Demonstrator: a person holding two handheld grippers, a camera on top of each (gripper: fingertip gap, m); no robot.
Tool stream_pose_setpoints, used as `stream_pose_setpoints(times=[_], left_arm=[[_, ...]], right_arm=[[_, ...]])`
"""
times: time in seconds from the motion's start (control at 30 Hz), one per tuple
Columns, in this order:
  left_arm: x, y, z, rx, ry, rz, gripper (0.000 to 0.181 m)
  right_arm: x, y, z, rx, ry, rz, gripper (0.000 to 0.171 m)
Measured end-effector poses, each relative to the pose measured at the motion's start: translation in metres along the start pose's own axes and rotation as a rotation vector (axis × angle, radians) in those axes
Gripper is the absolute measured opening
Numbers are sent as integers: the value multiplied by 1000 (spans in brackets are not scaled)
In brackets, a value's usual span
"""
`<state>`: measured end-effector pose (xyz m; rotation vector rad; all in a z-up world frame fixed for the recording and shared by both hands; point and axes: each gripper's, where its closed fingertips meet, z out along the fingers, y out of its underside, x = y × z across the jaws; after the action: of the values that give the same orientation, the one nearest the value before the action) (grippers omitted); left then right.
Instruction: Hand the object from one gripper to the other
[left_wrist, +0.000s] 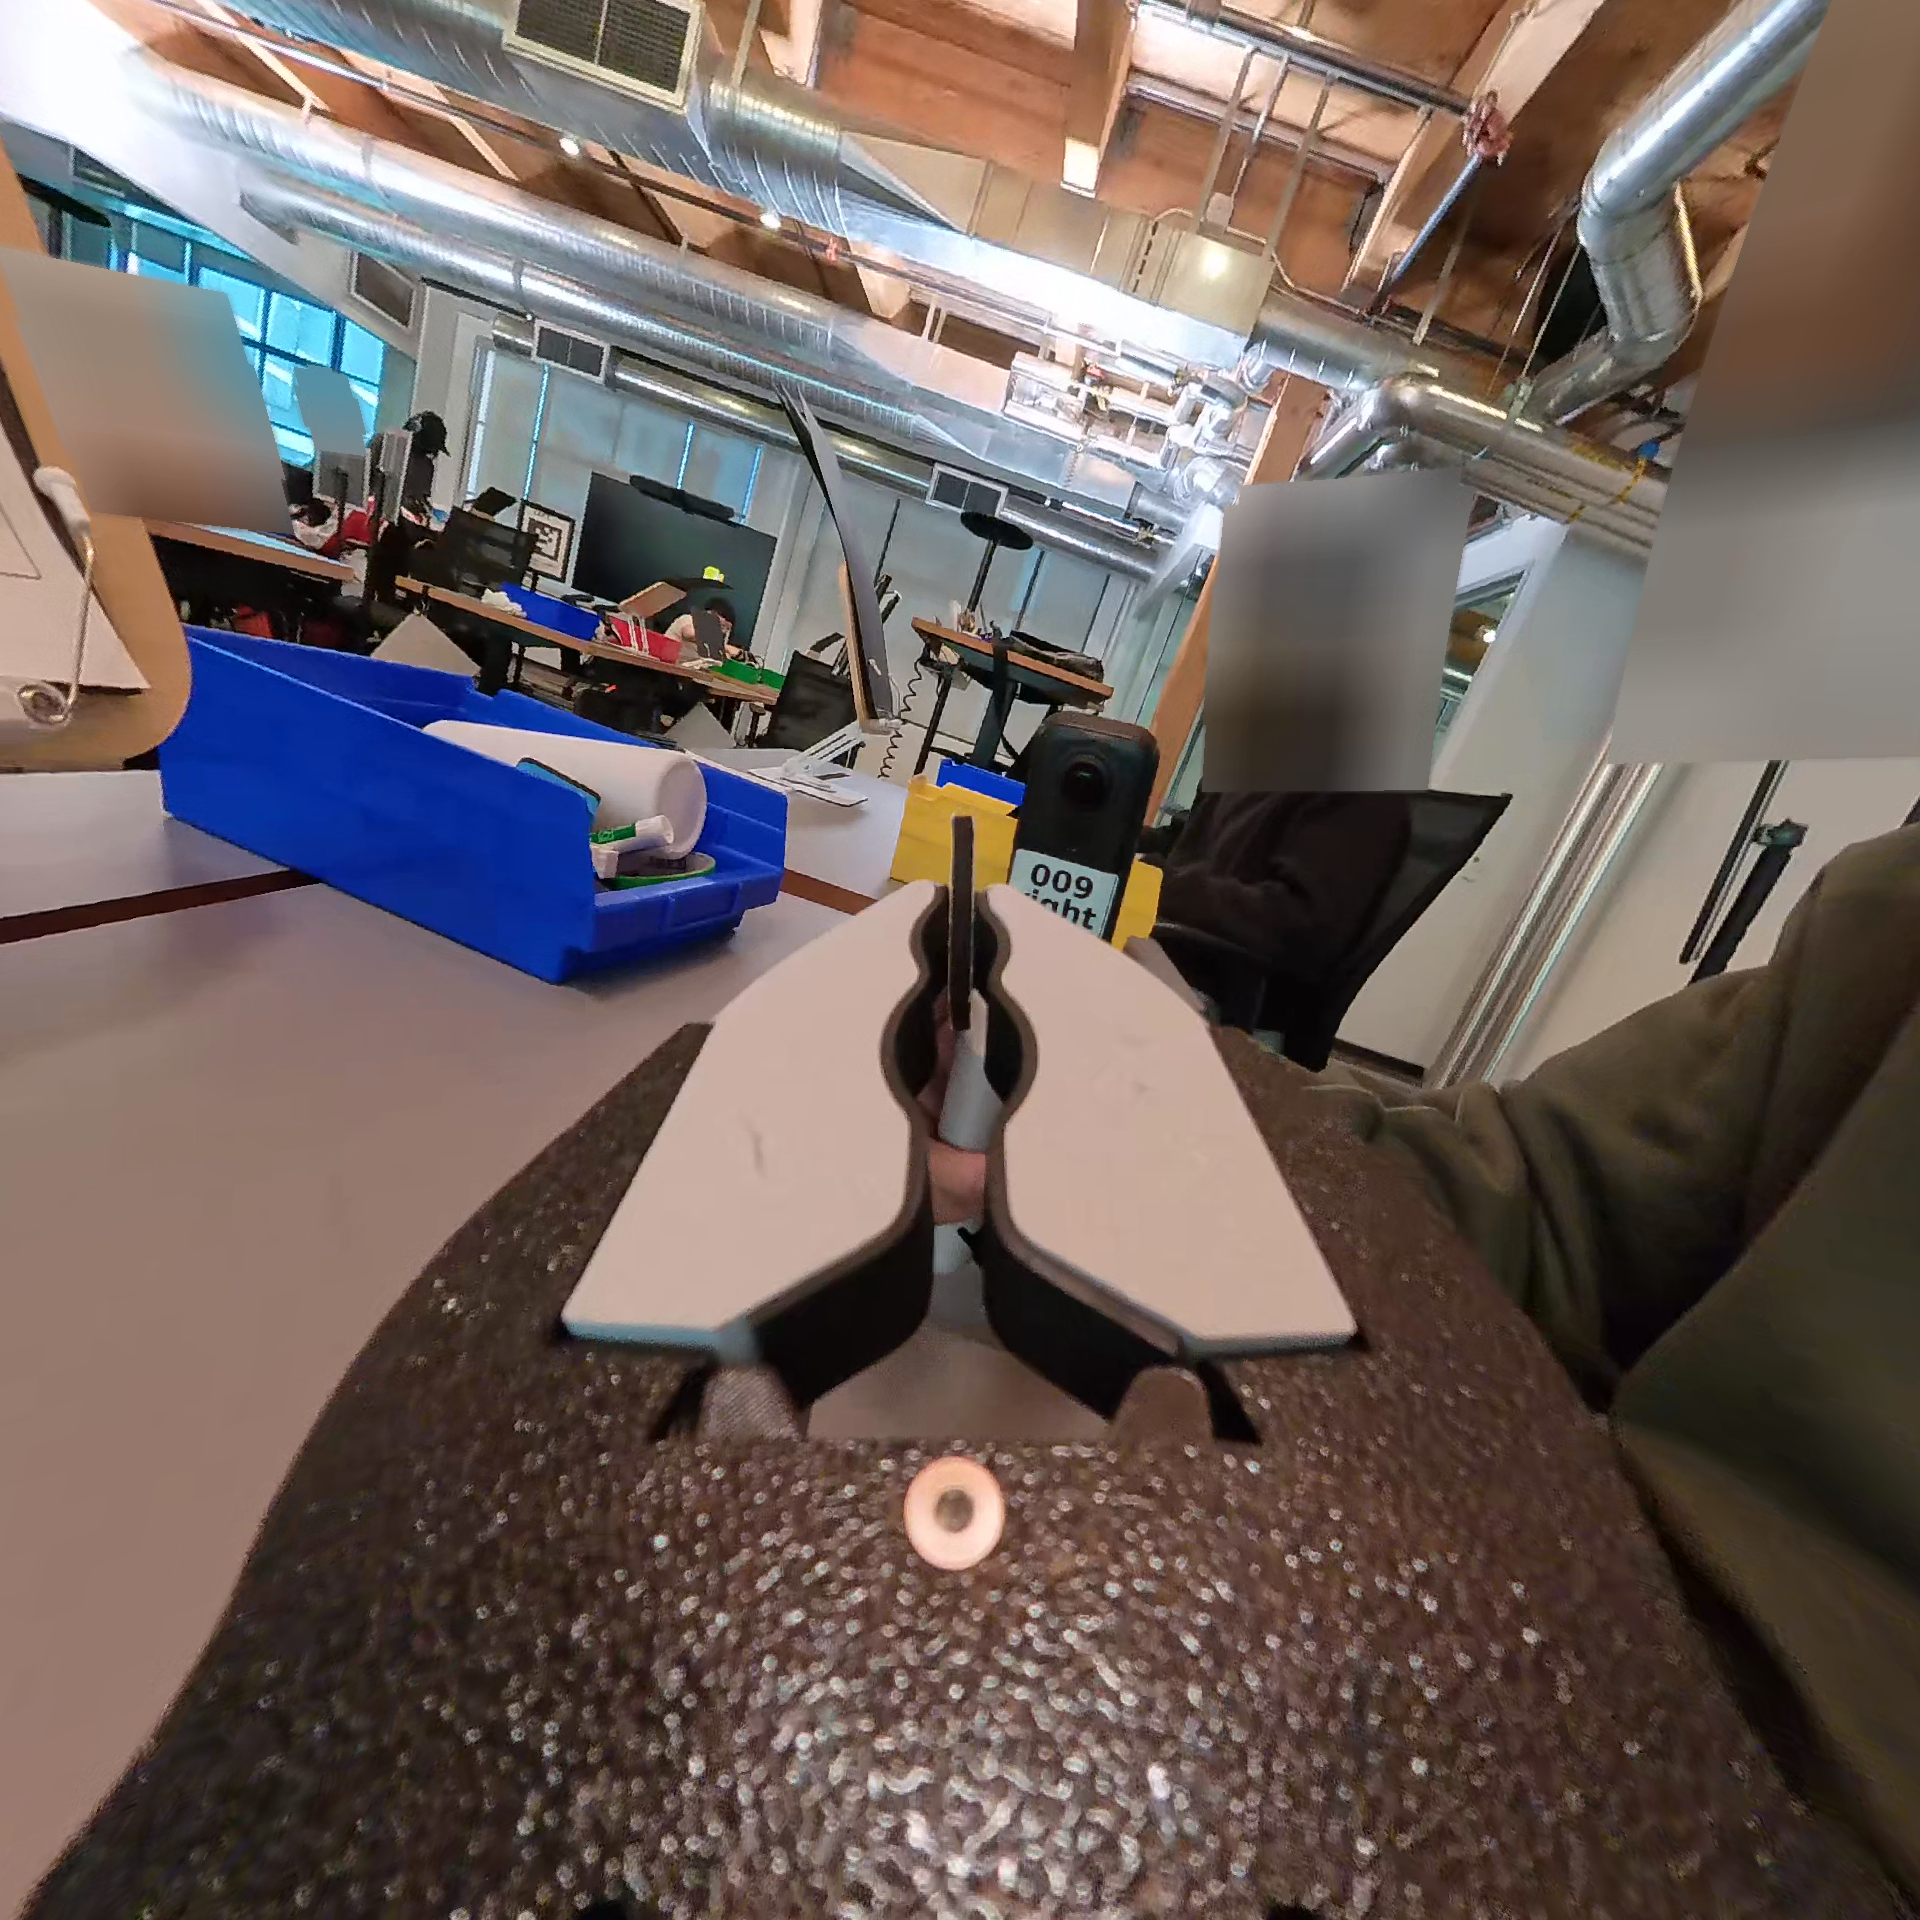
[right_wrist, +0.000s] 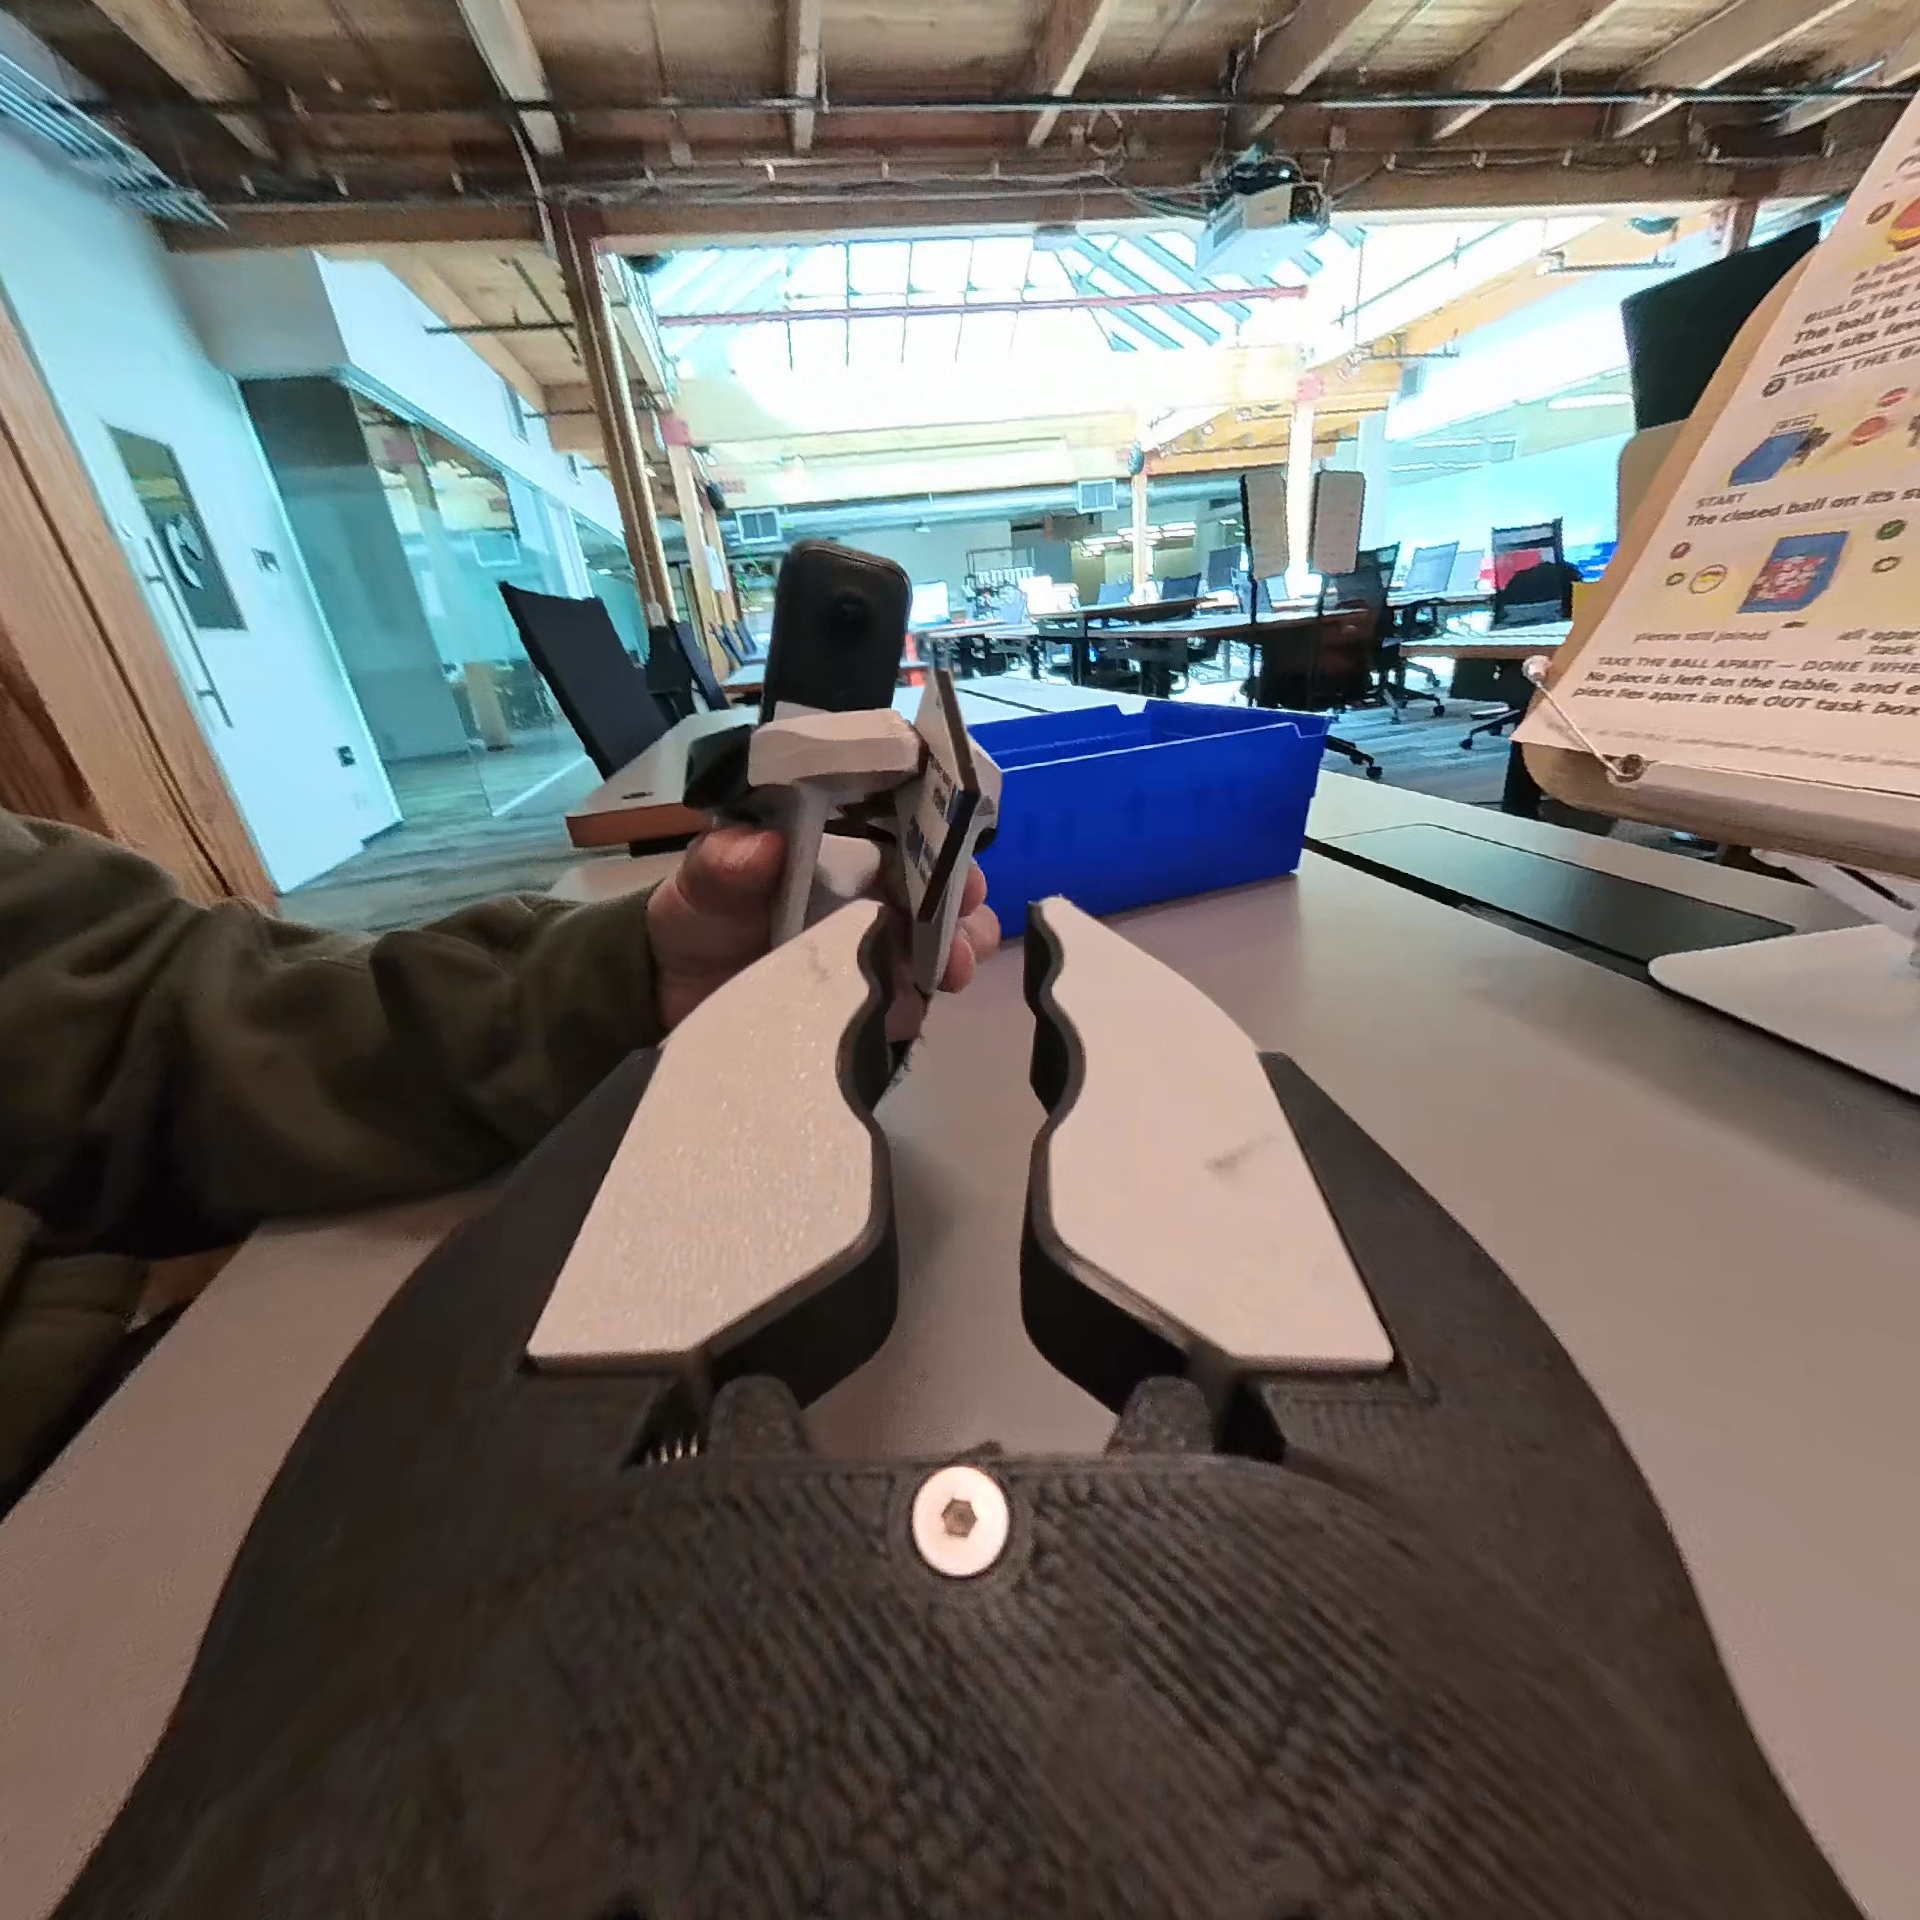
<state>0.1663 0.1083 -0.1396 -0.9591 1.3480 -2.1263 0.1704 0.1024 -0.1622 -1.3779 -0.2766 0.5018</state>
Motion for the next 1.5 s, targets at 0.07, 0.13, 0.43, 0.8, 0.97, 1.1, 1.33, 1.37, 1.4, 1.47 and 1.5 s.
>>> stream_pose_setpoints(times=[0.07,0.13,0.43,0.8,0.97,1.1,1.33,1.37,1.4,1.47,1.5], left_arm=[[2,1,2,-3,3,25,3],[2,4,3,-11,2,24,3],[-6,25,-7,-296,-89,307,23],[-17,74,-20,-682,-107,552,8],[-19,64,-14,-588,-126,428,3],[-13,26,-4,-266,-111,190,3],[-7,5,0,-23,-50,33,3],[-6,4,1,-16,-52,36,3],[-5,5,2,-13,-52,40,3],[-4,9,6,-28,-48,42,3],[-3,12,7,-36,-49,48,3]], right_arm=[[-5,-1,2,18,-31,21,23],[-5,-2,3,27,-25,25,15],[0,25,-9,-262,-54,-37,3],[-2,63,-18,-535,-75,-205,3],[8,50,-17,-428,-10,-141,5],[12,26,-11,-231,13,-4,30],[5,-4,-1,41,26,78,22],[2,-1,1,24,10,77,23],[0,2,4,3,6,77,25],[-3,2,7,9,6,60,23],[-3,0,7,27,17,50,19]])
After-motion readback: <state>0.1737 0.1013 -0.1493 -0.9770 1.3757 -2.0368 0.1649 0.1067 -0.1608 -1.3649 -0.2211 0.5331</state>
